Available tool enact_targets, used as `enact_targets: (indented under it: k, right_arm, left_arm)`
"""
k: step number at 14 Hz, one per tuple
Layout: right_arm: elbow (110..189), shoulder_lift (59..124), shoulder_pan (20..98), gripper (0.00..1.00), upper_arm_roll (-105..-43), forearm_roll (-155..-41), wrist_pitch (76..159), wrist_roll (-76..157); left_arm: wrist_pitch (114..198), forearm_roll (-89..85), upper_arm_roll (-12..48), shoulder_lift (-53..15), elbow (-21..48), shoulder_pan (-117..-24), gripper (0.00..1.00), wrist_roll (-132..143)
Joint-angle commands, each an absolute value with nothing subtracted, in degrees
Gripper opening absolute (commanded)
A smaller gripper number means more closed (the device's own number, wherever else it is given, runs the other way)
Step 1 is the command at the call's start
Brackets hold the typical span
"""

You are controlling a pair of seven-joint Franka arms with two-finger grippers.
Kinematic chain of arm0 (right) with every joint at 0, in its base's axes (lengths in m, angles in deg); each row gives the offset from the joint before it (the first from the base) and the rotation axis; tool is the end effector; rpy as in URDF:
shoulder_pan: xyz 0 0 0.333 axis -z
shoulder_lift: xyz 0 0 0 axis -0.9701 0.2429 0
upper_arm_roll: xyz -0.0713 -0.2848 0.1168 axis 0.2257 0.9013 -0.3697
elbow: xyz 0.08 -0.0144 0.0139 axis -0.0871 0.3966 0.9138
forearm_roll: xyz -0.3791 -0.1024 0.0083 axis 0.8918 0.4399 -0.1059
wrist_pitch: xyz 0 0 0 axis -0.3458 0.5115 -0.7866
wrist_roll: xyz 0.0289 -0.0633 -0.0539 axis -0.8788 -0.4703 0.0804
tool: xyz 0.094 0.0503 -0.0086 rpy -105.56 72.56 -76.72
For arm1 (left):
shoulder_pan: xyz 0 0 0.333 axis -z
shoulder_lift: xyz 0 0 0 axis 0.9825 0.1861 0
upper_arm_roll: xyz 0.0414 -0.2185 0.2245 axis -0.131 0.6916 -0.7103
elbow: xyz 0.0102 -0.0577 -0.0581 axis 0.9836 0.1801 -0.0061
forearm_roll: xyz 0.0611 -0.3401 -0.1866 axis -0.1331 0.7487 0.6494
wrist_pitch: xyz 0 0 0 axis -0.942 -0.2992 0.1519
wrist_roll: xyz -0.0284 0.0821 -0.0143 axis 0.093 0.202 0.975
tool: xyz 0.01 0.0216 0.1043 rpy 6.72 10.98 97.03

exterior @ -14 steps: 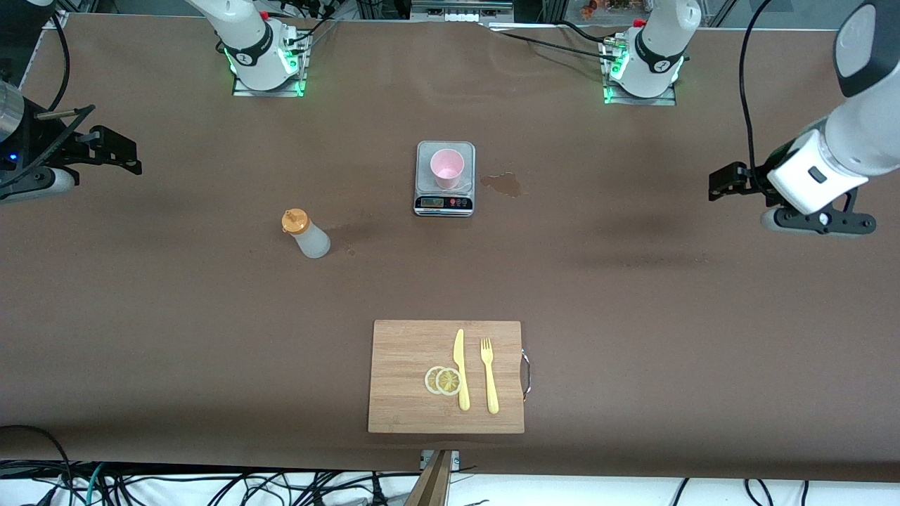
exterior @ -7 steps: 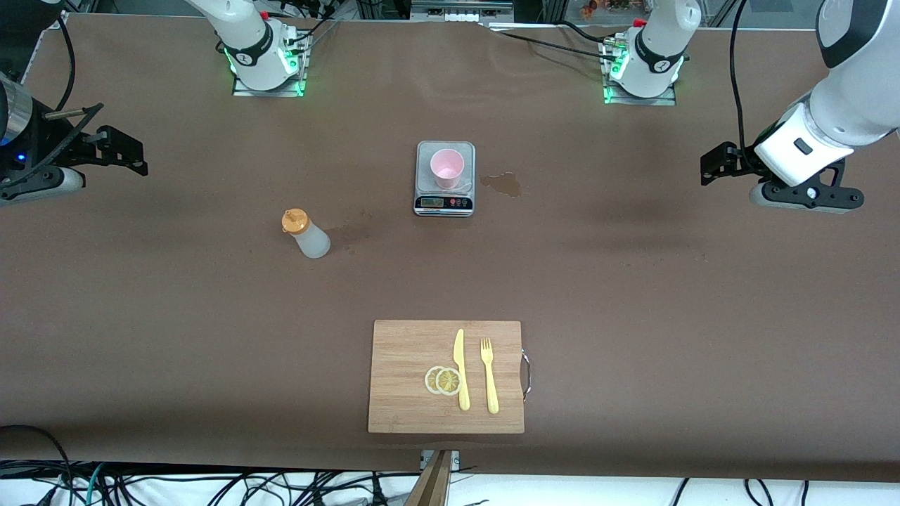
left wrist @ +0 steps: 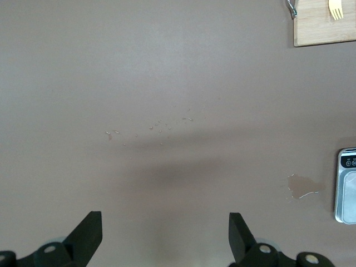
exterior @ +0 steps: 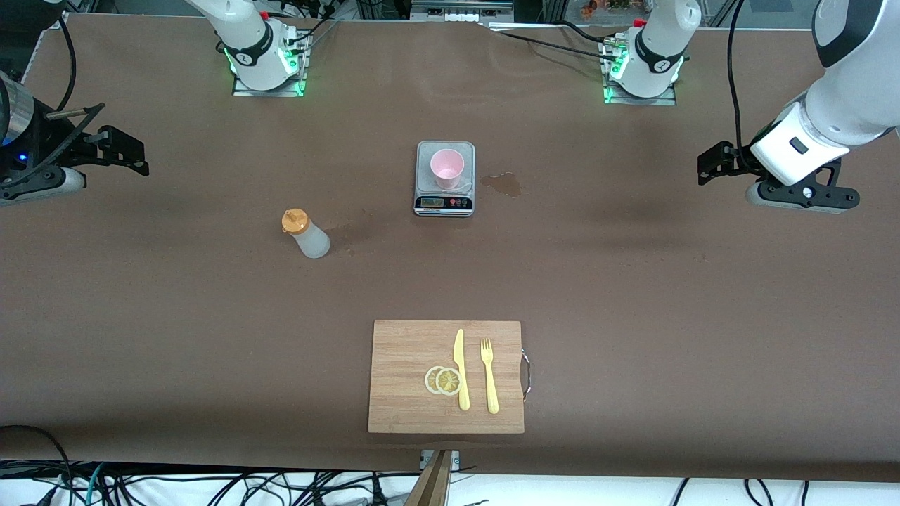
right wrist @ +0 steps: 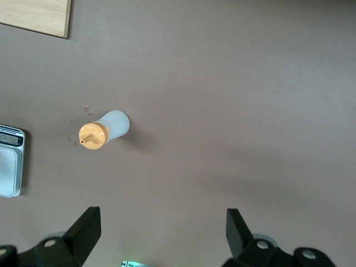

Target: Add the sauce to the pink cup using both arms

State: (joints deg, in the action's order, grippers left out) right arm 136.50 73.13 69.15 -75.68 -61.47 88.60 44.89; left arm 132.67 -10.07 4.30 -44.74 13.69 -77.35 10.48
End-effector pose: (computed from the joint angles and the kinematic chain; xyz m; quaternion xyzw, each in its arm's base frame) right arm 0.5721 0.0316 0.6039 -0.9932 -0.1090 0.0406 0.0042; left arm 0.5466 -0.0662 0.5514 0.9975 -0.0446 -0.0549 0.0048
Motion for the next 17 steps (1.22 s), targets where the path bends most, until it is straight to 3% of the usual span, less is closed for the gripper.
enact_targets:
  k: [1, 17]
  right_arm:
    - [135.5, 73.1, 69.6, 1.0, -75.7, -62.4, 88.3, 45.1]
    - [135.5, 73.0, 69.6, 1.0, -75.7, -62.3, 88.5, 45.0]
  left_arm:
    - [133.3, -9.9, 4.0, -45.8, 14.7, -77.0, 1.0, 11.0]
    - [133.3, -9.9, 3.8, -45.2, 13.6, -76.9, 1.0, 11.2]
